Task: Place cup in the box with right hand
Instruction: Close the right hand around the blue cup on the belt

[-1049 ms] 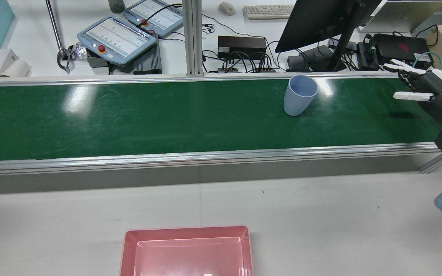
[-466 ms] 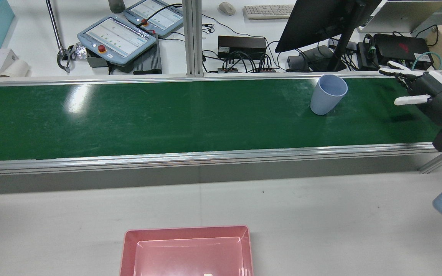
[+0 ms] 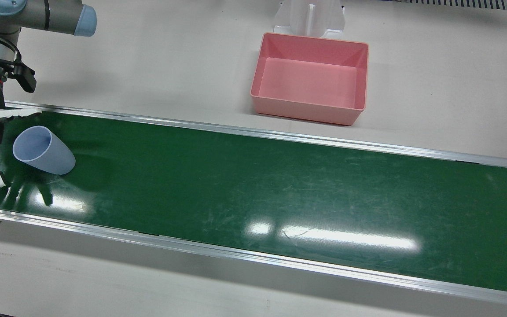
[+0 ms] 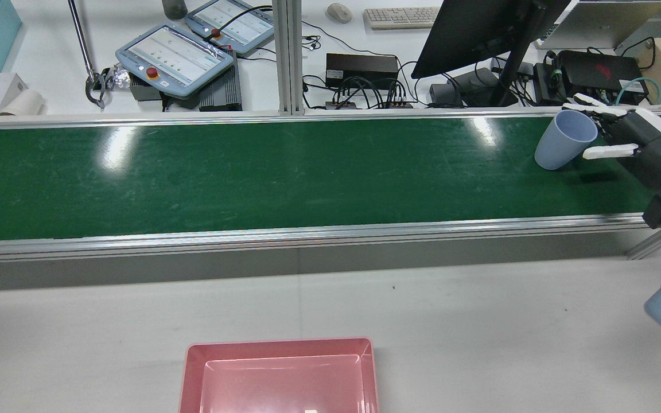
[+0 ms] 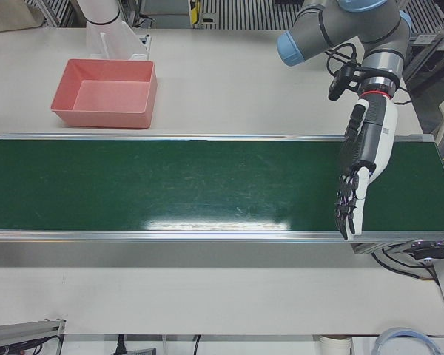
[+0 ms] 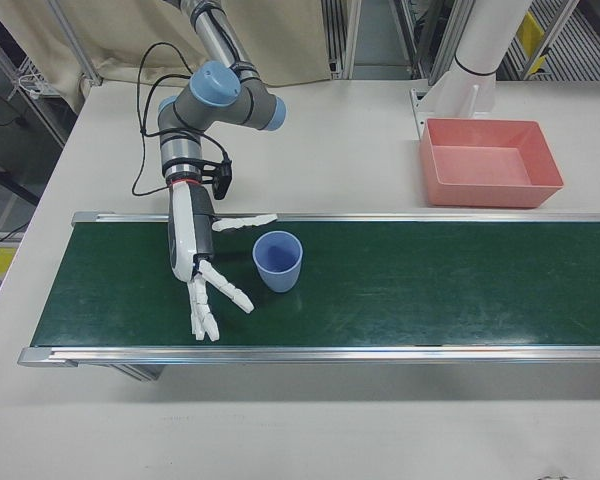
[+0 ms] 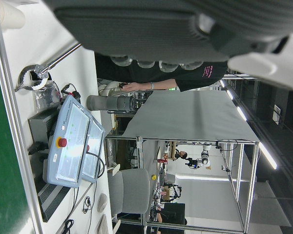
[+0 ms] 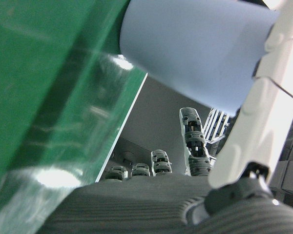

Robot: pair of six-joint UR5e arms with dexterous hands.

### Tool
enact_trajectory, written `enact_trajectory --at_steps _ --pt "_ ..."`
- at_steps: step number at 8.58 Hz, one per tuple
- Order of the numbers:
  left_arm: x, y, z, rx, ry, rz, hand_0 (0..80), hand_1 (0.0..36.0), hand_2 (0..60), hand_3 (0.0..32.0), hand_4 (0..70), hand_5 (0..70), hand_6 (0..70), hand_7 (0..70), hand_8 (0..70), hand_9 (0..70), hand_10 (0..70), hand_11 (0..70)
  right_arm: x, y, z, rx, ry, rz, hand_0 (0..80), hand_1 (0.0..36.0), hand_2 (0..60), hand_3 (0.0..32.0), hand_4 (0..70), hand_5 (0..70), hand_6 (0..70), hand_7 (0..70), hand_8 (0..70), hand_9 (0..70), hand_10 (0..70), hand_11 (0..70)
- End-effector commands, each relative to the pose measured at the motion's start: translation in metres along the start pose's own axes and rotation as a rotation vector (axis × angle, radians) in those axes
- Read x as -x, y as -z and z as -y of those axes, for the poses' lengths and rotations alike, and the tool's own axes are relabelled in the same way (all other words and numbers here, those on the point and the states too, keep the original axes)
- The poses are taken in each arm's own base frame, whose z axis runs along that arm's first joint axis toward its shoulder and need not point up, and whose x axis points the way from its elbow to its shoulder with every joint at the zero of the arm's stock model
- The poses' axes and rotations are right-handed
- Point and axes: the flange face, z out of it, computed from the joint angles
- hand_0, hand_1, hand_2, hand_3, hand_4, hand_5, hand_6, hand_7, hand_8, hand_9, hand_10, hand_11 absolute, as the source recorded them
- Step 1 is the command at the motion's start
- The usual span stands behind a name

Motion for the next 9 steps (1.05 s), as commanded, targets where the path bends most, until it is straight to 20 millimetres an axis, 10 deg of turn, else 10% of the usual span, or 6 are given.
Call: enact_trajectory --at_steps 1,2,3,4,6,9 --pt "0.000 0.000 0.000 0.001 0.000 -0.001 0.0 0.0 0.0 0.0 0.0 0.0 0.0 0.0 0.0 0.0 0.0 0.0 -0.002 0.000 -0.001 0.001 -0.001 -0.002 47.8 9.2 1.4 0.0 15.9 3.8 4.1 14.8 0.3 4.3 2.4 4.9" --pt "0.000 0.000 0.000 0.001 0.000 0.001 0.0 0.0 0.0 0.0 0.0 0.0 0.0 0.0 0.0 0.0 0.0 0.0 0.002 0.000 -0.003 0.000 -0.007 0.015 52.4 33.7 60.0 0.0 16.8 11.2 10.8 34.1 8.9 17.7 9.6 17.3" --pt "0.001 -0.001 0.000 0.001 0.000 0.002 0.0 0.0 0.0 0.0 0.0 0.0 0.0 0.0 0.0 0.0 0.0 0.0 0.004 0.000 -0.001 -0.013 -0.024 0.043 80.0 36.0 60.0 0.0 25.6 19.9 26.6 70.0 32.8 54.5 24.6 40.4" --pt "0.001 -0.001 0.000 0.001 0.000 0.002 0.0 0.0 0.0 0.0 0.0 0.0 0.0 0.0 0.0 0.0 0.0 0.0 0.004 0.000 -0.001 -0.014 -0.025 0.046 80.0 36.0 60.0 0.0 32.7 22.7 36.4 70.0 49.2 70.0 37.6 57.0" --pt "0.000 0.000 0.001 -0.002 0.000 -0.001 0.0 0.0 0.0 0.0 0.0 0.0 0.0 0.0 0.0 0.0 0.0 0.0 0.026 0.001 -0.017 0.019 -0.073 0.087 80.0 36.0 60.0 0.0 24.7 23.1 37.6 70.0 51.3 70.0 40.1 60.3" --pt "0.001 0.000 0.000 -0.001 0.000 0.001 0.0 0.0 0.0 0.0 0.0 0.0 0.0 0.0 0.0 0.0 0.0 0.0 0.091 0.012 -0.121 0.103 -0.083 0.158 80.0 36.0 60.0 0.0 31.0 22.0 35.8 70.0 49.0 70.0 36.0 54.8"
